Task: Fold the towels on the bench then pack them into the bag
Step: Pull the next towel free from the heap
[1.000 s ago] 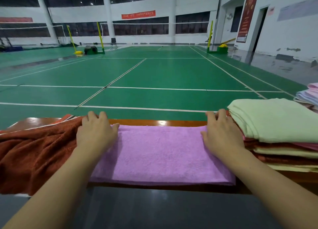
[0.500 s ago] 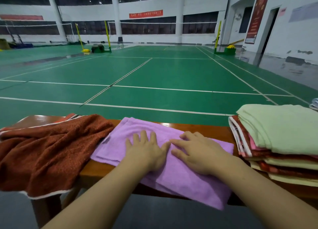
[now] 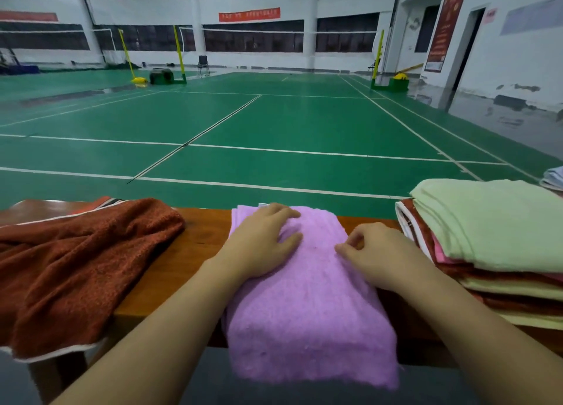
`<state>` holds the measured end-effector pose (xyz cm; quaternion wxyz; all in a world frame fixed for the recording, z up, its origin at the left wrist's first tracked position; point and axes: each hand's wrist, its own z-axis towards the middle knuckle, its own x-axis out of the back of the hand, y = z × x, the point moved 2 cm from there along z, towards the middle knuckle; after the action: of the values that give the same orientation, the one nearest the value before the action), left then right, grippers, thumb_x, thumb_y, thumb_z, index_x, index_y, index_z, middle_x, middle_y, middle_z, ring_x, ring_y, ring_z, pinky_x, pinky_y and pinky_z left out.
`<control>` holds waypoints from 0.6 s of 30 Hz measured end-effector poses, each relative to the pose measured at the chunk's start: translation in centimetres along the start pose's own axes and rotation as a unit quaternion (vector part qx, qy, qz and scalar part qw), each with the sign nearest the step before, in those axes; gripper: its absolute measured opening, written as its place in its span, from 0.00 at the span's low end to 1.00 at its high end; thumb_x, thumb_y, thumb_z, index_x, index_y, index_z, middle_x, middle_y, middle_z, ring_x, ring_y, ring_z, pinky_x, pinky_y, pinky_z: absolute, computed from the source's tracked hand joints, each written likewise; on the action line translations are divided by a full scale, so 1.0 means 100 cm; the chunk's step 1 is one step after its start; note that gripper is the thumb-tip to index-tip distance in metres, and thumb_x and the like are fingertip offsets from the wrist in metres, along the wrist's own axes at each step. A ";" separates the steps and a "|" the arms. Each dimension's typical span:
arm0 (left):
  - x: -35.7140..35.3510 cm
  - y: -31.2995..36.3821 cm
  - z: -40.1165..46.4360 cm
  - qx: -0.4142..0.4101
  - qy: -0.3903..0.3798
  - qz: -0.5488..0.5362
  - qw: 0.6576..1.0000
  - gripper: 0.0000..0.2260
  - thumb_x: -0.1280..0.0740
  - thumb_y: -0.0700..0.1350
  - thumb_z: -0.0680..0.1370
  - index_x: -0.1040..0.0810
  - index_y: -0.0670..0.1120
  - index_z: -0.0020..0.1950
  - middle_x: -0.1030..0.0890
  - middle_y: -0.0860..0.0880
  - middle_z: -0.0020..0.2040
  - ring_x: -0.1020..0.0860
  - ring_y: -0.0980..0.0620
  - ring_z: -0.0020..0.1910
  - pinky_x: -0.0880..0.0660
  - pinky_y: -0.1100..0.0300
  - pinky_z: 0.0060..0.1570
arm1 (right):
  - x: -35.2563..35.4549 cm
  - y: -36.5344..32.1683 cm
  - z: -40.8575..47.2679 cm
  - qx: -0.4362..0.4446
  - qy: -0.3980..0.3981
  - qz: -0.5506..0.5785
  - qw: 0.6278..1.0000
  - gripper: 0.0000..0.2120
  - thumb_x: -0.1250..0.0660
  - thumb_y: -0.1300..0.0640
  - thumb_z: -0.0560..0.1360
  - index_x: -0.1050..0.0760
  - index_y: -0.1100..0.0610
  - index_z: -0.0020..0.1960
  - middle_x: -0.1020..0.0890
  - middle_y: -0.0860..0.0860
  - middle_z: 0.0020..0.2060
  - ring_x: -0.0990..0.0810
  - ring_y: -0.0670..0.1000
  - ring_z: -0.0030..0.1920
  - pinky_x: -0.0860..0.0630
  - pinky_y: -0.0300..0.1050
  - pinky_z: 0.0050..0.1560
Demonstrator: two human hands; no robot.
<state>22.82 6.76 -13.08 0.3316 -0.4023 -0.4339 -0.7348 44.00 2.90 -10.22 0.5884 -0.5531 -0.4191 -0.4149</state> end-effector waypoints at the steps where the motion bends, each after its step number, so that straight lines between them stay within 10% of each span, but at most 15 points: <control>1: 0.007 -0.001 -0.004 0.057 0.026 0.036 0.997 0.22 0.38 0.59 0.81 0.27 0.49 0.72 0.26 0.48 0.69 0.28 0.47 0.68 0.31 0.51 0.68 | -0.001 0.005 0.002 -0.019 0.009 -0.017 1.000 0.19 0.35 0.36 0.77 0.20 0.52 0.45 0.17 0.49 0.44 0.19 0.55 0.47 0.21 0.49 0.49; 5: 0.041 -0.006 -0.023 0.265 -0.037 0.196 0.943 0.32 0.40 0.70 0.77 0.24 0.42 0.62 0.22 0.42 0.60 0.23 0.41 0.59 0.26 0.50 0.54 | -0.004 0.008 0.004 -0.054 -0.029 -0.053 0.997 0.30 0.36 0.30 0.73 0.27 0.57 0.33 0.24 0.51 0.31 0.24 0.54 0.34 0.32 0.45 0.33; 10: 0.046 0.003 -0.037 0.273 -0.134 0.166 0.938 0.26 0.34 0.71 0.74 0.28 0.47 0.37 0.24 0.50 0.37 0.23 0.46 0.42 0.25 0.55 0.44 | -0.005 -0.004 -0.003 -0.049 -0.055 0.021 0.997 0.27 0.27 0.37 0.72 0.33 0.56 0.31 0.31 0.51 0.26 0.32 0.53 0.29 0.39 0.46 0.30; 18: 0.029 0.004 -0.040 0.228 -0.054 0.087 0.968 0.18 0.37 0.55 0.80 0.32 0.47 0.34 0.28 0.49 0.33 0.28 0.48 0.34 0.37 0.55 0.32 | -0.008 -0.003 -0.011 -0.007 0.047 0.169 0.984 0.15 0.27 0.43 0.74 0.24 0.54 0.44 0.19 0.49 0.40 0.22 0.51 0.41 0.27 0.49 0.42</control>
<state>20.64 2.55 -11.59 0.4537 -0.3912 -0.5705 -0.5619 43.51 1.82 -10.92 0.6656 -0.5999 -0.2884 -0.3375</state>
